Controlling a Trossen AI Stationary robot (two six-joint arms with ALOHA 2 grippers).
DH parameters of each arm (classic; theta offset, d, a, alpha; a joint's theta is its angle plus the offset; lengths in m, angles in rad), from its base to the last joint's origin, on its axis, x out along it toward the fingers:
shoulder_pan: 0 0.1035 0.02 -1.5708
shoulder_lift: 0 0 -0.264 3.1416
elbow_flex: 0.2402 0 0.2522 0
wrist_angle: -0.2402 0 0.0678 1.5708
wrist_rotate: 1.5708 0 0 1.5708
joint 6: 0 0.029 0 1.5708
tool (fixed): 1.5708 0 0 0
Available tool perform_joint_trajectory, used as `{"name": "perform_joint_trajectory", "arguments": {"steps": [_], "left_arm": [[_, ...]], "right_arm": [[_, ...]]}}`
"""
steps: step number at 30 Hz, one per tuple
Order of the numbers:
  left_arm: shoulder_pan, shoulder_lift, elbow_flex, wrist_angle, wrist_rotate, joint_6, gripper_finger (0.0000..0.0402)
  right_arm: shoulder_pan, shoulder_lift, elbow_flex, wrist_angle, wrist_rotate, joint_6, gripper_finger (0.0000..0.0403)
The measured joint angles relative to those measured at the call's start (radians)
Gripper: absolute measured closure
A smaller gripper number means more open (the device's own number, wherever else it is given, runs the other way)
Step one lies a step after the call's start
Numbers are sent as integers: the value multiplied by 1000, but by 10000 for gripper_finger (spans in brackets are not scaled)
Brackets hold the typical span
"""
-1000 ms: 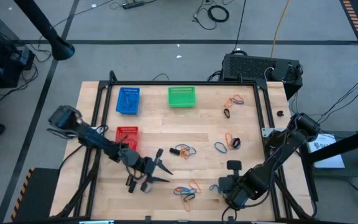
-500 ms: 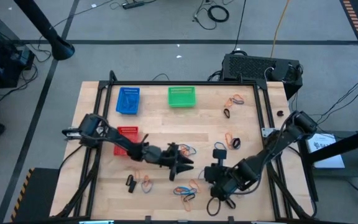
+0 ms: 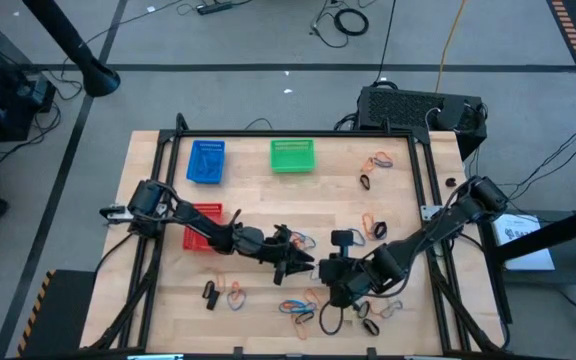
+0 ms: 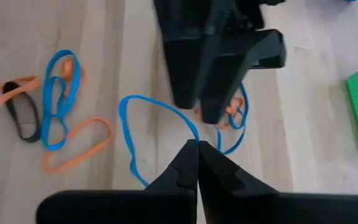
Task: Sort rubber bands into baskets
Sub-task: Put the blue rubber band into the blue bin
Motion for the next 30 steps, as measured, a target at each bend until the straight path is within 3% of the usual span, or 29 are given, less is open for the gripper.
{"name": "perform_joint_trajectory", "arguments": {"steps": [14, 18, 23, 30], "left_arm": [[2, -1, -1, -25, 27, 2, 249], [4, -2, -1, -33, 27, 10, 286], [8, -2, -1, -47, 29, 77, 382], [7, -2, -1, -51, 29, 106, 396]], "right_arm": [[-67, 0, 0, 3, -8, -29, 402], [-66, 0, 0, 3, -22, -49, 402], [-66, 0, 0, 7, -93, -56, 402], [-66, 0, 0, 56, -82, -89, 380]]}}
